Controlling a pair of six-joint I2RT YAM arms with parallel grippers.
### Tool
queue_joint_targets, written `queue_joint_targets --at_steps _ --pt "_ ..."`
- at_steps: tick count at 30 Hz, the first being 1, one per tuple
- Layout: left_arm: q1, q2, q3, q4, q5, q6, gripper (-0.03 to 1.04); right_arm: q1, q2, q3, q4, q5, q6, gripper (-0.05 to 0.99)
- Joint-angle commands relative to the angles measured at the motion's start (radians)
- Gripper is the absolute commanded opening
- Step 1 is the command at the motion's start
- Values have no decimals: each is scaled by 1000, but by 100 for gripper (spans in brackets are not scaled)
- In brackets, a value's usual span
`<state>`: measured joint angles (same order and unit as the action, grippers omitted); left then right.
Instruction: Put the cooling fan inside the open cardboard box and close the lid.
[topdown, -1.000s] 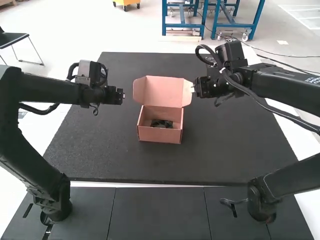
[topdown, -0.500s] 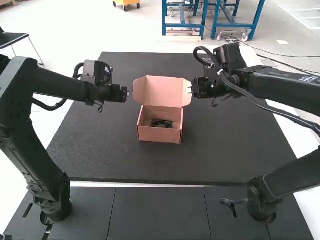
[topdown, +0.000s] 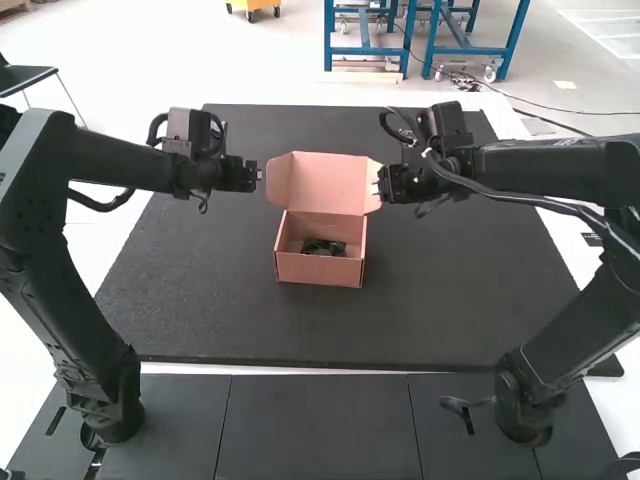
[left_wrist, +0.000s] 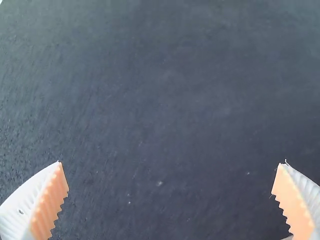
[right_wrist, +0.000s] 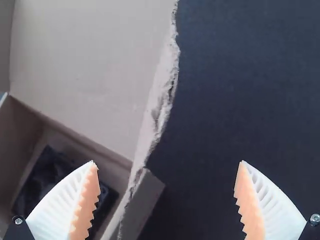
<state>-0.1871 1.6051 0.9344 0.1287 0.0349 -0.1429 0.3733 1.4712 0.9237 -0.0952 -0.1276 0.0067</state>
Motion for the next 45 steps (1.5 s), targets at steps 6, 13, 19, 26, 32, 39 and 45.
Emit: queue_joint_targets --at_steps 6,13,19,26,32,39,45 --pt "2 26 49 -6 115 8 96 -31 41 69 18 -21 -5 58" --pt "-32 29 52 -26 175 8 96 -28 46 84 14 -23 -4 54" --pt "-51 27 53 -31 188 6 96 -28 40 86 12 -24 1 39" --pt "-54 21 52 -44 186 0 96 -25 24 87 9 -37 1 24" --pt "-54 13 53 -44 184 -3 96 -25 3 93 2 -37 1 23" --pt "-54 12 53 -44 183 -6 96 -20 -25 109 -37 -37 1 23" --pt "-54 7 53 -44 181 -7 96 -13 -43 127 -63 -35 9 23"
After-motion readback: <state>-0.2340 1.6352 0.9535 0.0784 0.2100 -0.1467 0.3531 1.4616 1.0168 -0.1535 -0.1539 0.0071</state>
